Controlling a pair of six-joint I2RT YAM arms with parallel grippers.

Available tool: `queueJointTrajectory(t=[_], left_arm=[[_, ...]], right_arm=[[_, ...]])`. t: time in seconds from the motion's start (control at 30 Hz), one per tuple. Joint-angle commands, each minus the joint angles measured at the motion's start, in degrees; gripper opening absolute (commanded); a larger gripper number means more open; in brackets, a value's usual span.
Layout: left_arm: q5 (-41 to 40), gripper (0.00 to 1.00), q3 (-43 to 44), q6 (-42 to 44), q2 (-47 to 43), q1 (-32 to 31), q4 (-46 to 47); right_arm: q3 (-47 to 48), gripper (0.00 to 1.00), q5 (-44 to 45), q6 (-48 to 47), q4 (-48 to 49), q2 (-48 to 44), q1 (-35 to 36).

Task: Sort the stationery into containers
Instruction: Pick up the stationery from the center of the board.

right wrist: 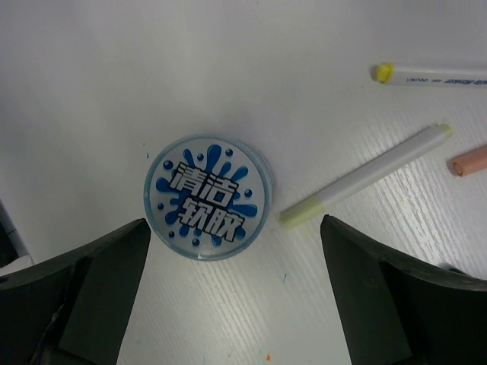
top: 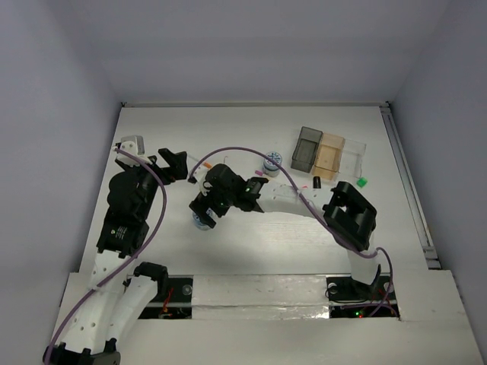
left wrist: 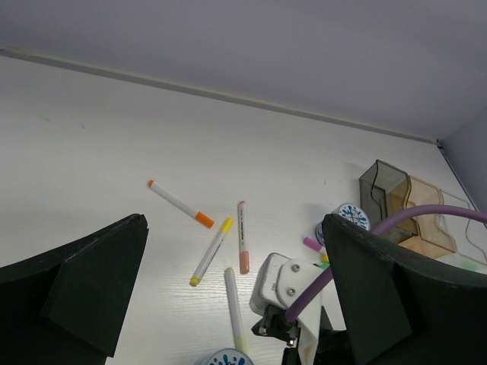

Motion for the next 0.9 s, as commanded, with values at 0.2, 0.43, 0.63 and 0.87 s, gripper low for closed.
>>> queueJointTrajectory(t=[0.2,0.43,0.63,0.87], left_arm=[[0.3,0.99,1.4,0.1,-0.7,-0.3,1.6],[0.6,0.99,1.4,-0.1,-0.6,-0.3,1.8],[0.4,0.99,1.4,-0.3,-0.7,-0.3,1.6],[0.7,0.99,1.1,-0.4,-0.9,-0.3,1.8]], right_arm=[[4.8,0.88,1.6,-1.0,1.8,4.7,0.9],[3.6,0.43,1.4,0.7,5.6,3.2,0.9],[3.4,0.34,2.5,1.8,7.5,-0.6,0.9],[1.2,0.28,8.9,2.0,11.6,-11.2,-0.7]])
